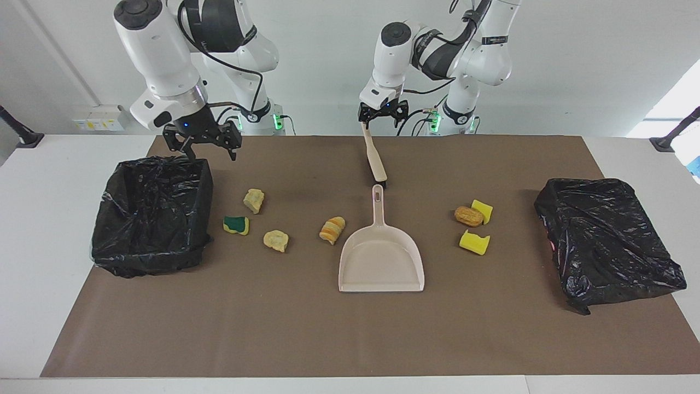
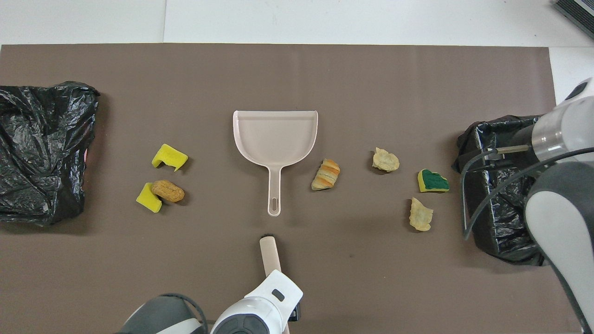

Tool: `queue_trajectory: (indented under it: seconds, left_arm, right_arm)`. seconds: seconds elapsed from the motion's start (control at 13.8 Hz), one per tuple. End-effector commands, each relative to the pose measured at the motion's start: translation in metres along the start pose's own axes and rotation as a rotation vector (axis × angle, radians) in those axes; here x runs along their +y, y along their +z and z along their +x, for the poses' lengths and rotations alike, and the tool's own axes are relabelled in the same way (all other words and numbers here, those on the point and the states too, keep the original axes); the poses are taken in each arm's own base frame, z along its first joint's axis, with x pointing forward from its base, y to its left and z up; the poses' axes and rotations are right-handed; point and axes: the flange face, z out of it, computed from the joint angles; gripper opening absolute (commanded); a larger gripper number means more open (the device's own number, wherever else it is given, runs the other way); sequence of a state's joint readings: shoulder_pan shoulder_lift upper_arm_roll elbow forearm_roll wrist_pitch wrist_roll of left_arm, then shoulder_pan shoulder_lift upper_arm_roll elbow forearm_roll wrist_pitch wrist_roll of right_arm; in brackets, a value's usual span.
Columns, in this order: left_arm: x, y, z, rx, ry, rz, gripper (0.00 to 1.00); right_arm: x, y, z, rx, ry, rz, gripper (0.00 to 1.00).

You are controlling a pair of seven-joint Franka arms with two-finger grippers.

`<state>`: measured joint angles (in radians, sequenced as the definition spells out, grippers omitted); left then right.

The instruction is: Sweep and dump trash in bin

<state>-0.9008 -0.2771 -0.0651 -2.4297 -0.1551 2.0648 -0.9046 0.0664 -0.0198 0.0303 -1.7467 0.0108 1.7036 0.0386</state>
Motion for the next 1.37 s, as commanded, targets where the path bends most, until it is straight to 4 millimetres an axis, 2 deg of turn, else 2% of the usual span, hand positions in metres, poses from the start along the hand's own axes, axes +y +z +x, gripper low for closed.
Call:
queue_trajectory:
  seconds: [0.0,0.14,0.29,0.43,0.72,0.8,0.87,1.01,1.23,1.3]
  left_arm:
    - [0.007,0.023,-0.014,-0.005,-0.007,-0.006,1.0]
    - [0.024,0.042,-0.028,0.0,-0.001,-0.001,1.0]
    - [0.03,0.047,-0.024,0.02,-0.041,-0.029,1.0]
    - [0.026,0.058,-0.024,0.011,-0.034,-0.011,1.0]
    - [0.023,0.064,-0.026,0.005,-0.031,0.001,1.0]
    - [0.023,0.064,-0.026,0.005,-0.031,0.001,0.95]
    - [0.023,0.065,-0.026,0.005,-0.031,0.002,0.8]
    - [0.023,0.065,-0.026,0.005,-0.029,0.002,0.69]
    - [0.023,0.065,-0.026,0.005,-0.029,0.002,0.62]
    - [0.023,0.065,-0.026,0.005,-0.029,0.002,0.54]
  right_arm:
    - [-0.011,0.026,0.006,0.011,0.006,0.005,1.0]
    - [-0.013,0.042,0.008,-0.011,0.005,0.004,1.0]
    - [-0.015,0.048,0.01,-0.012,0.001,0.004,1.0]
    - [-0.014,0.056,0.011,-0.018,0.005,0.002,1.0]
    - [-0.015,0.06,0.012,-0.025,0.004,0.002,1.0]
    - [-0.015,0.06,0.012,-0.025,0.004,0.002,1.0]
    - [-0.019,0.06,0.012,-0.025,-0.002,0.002,1.0]
    - [-0.023,0.06,0.012,-0.023,-0.007,0.001,1.0]
    - [-0.024,0.06,0.015,-0.005,-0.004,0.001,1.0]
    - [-0.029,0.062,0.016,-0.008,-0.012,0.001,1.0]
